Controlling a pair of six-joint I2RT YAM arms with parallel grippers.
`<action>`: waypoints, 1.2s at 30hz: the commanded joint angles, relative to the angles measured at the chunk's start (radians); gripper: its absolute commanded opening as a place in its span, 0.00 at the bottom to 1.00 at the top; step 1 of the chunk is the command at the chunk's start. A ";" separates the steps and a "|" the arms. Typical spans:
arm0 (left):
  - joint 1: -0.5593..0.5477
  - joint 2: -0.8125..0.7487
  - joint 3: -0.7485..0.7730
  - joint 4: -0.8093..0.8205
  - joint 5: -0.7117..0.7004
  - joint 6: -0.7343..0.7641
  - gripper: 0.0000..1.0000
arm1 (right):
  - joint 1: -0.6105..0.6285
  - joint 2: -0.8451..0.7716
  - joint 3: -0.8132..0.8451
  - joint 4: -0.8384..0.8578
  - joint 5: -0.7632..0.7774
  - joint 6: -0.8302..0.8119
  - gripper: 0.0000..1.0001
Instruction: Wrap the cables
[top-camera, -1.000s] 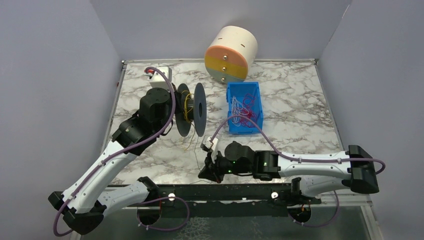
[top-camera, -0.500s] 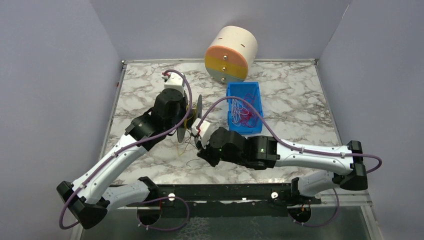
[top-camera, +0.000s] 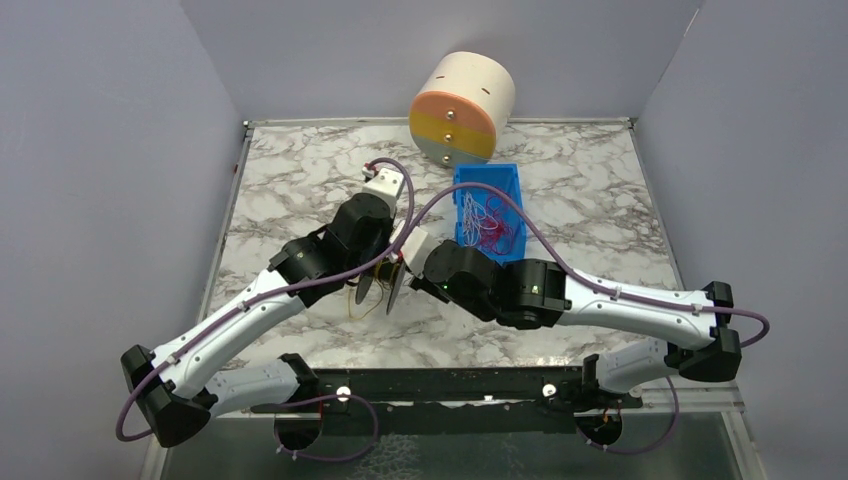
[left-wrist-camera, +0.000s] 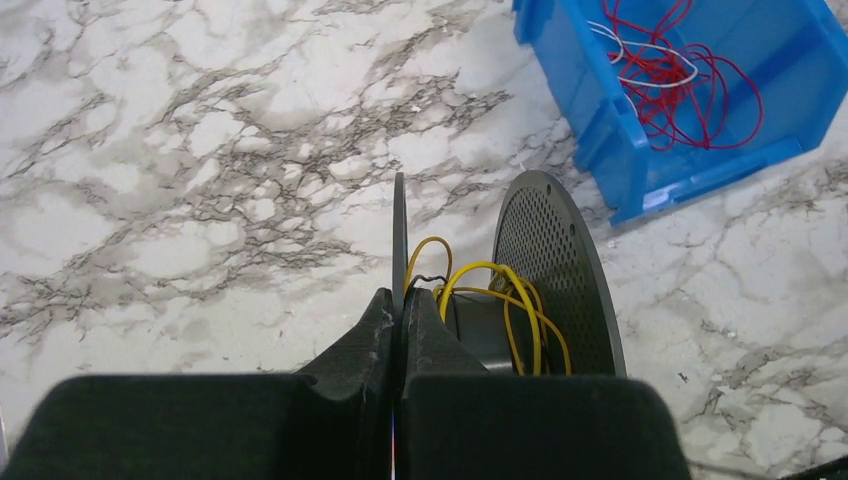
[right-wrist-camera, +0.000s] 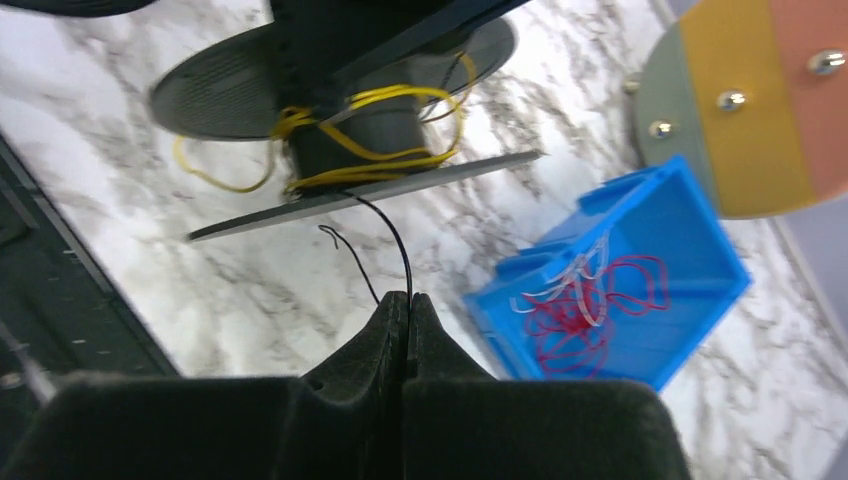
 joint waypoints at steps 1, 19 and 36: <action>-0.073 0.004 0.000 0.007 0.008 0.048 0.00 | -0.052 -0.019 0.015 0.028 0.111 -0.129 0.01; -0.163 -0.080 -0.015 -0.043 0.218 0.122 0.00 | -0.240 -0.143 -0.308 0.376 0.119 -0.301 0.01; -0.163 -0.207 0.044 -0.076 0.379 0.156 0.00 | -0.399 -0.237 -0.516 0.416 -0.150 -0.074 0.01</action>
